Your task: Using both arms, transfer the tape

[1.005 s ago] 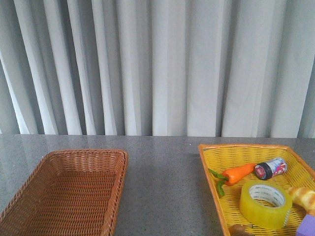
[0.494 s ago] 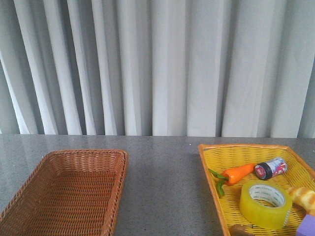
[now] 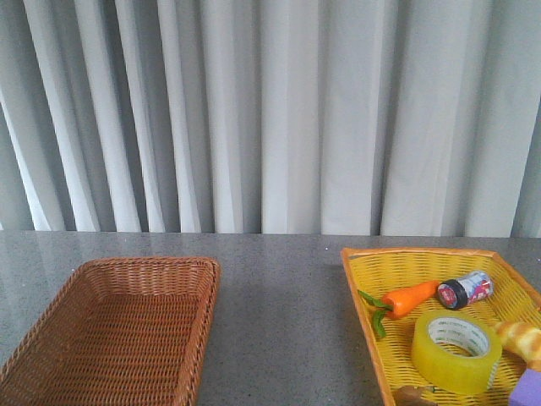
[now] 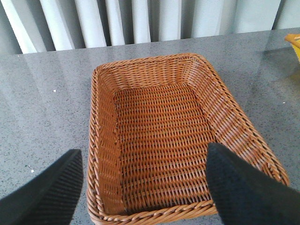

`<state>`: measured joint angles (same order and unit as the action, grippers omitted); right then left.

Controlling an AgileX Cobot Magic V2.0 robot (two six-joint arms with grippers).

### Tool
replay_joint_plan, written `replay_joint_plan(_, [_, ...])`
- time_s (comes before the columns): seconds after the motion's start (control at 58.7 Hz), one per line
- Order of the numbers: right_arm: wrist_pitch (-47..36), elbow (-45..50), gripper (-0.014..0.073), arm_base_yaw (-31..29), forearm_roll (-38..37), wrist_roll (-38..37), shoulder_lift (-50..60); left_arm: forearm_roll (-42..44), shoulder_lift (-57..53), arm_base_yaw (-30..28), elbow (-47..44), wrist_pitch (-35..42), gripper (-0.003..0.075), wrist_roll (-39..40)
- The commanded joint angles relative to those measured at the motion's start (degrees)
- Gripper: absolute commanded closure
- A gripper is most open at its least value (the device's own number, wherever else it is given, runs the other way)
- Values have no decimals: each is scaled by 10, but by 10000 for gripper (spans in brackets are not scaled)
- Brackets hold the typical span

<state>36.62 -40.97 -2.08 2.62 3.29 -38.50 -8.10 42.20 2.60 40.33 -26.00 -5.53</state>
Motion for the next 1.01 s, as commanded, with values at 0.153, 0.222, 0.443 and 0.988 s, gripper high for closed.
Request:
replay_joint_plan(0.153, [-30, -26, 106, -4, 6, -1, -27, -48, 35, 41, 22, 22, 167, -32])
replay_joint_plan(0.222, [-21, -38, 110, -4, 6, -2, -53, -53, 51, 80, 36, 2, 167, -57])
replay_joint_plan(0.443, [41, -118, 139, -3, 9, 32, -173, -53, 112, 174, 73, -34, 167, -77])
replay_joint_plan(0.988, [178, -386, 145, 84, -30, 30, -493, -53, 163, 239, 73, -34, 167, -77])
